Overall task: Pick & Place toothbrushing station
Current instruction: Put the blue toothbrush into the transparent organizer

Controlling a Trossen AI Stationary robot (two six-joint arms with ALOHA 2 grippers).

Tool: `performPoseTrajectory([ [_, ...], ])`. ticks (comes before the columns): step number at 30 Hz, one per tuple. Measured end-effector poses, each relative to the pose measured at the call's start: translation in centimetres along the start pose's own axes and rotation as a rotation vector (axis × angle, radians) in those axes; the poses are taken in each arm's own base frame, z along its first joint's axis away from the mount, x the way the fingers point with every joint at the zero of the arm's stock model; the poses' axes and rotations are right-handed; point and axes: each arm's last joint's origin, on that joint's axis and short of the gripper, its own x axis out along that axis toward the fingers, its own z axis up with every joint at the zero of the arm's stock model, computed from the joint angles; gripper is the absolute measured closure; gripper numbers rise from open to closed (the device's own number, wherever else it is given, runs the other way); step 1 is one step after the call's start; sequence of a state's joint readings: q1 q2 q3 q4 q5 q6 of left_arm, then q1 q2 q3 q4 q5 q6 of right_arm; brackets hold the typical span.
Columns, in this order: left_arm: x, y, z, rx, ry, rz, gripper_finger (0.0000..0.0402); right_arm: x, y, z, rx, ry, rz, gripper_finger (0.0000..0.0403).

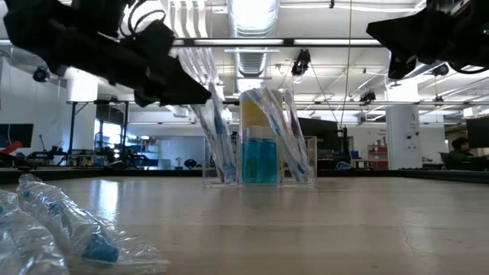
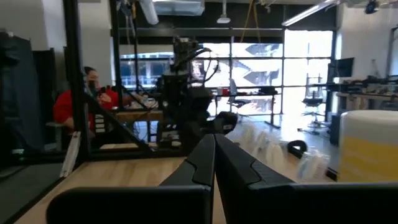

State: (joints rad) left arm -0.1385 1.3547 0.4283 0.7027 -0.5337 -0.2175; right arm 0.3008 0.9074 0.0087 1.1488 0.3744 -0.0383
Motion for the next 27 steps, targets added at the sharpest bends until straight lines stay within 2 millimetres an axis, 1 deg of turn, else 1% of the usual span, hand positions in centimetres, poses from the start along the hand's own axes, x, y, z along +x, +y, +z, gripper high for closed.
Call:
performPoseTrajectory([
  [3,-1.7,0.2,0.7,-0.014,0.104,-0.101,0.0271,0.0,0.1,-0.2,0.000,0.012,0.027,0.0394],
  [6,-3.8,0.6,1.9,-0.021,0.151,-0.258,0.0272,0.1,0.2,-0.5,-0.006,0.030,0.036,0.0394],
  [10,-7.1,1.3,3.5,-0.028,0.158,-0.469,0.0273,0.6,0.4,-0.5,-0.005,0.042,0.036,0.0394],
  [13,-9.6,2.2,4.2,-0.003,0.114,-0.531,0.0273,1.7,0.8,-0.2,0.017,0.050,0.036,0.0394],
  [15,-10.9,2.9,4.4,-0.001,0.086,-0.550,0.0273,2.6,1.1,-0.4,0.027,0.090,0.035,0.0394],
  [18,-12.6,4.0,3.9,0.005,0.060,-0.562,0.0273,4.6,2.0,-0.7,0.012,0.134,0.036,0.0394],
  [20,-13.3,4.8,3.1,-0.004,0.040,-0.541,0.0276,6.3,2.6,-1.0,0.005,0.157,0.036,0.0394],
  [22,-13.7,5.4,2.0,-0.019,0.039,-0.518,0.0287,7.8,3.2,-1.8,-0.005,0.189,0.036,0.0394],
  [24,-14.1,5.9,1.4,0.008,0.018,-0.515,0.0309,9.1,3.8,-2.5,0.016,0.216,0.033,0.0394],
  [27,-15.0,6.5,0.8,0.077,-0.022,-0.557,0.0356,10.5,4.5,-3.0,0.101,0.227,0.029,0.0394],
])
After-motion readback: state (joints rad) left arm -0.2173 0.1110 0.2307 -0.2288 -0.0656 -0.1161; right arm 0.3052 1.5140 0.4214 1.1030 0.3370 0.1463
